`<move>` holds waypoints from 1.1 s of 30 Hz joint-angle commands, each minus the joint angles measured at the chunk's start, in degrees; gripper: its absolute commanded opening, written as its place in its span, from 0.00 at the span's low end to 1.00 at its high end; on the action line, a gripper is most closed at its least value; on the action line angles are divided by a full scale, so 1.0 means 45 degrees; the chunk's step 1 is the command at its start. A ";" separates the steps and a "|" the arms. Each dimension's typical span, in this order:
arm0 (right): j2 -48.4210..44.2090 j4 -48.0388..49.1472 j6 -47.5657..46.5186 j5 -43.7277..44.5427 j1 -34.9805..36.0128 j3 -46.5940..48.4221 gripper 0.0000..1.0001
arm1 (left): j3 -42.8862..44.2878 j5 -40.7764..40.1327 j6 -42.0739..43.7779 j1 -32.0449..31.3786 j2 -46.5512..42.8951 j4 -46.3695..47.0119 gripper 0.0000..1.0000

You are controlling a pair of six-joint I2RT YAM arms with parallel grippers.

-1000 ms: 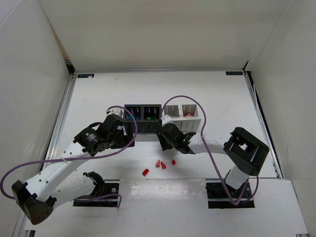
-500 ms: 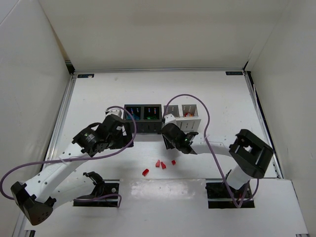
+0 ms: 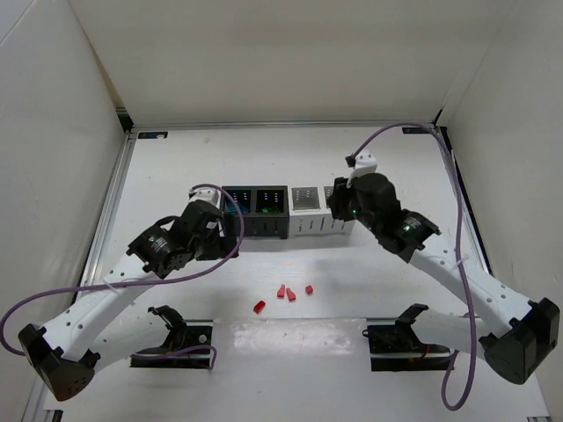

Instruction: Sort the legos into containers by color

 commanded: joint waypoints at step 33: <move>0.5251 -0.1155 -0.2101 -0.4541 -0.0886 0.3944 0.54 | 0.1719 0.1751 0.2836 0.0149 0.2405 0.1297 1.00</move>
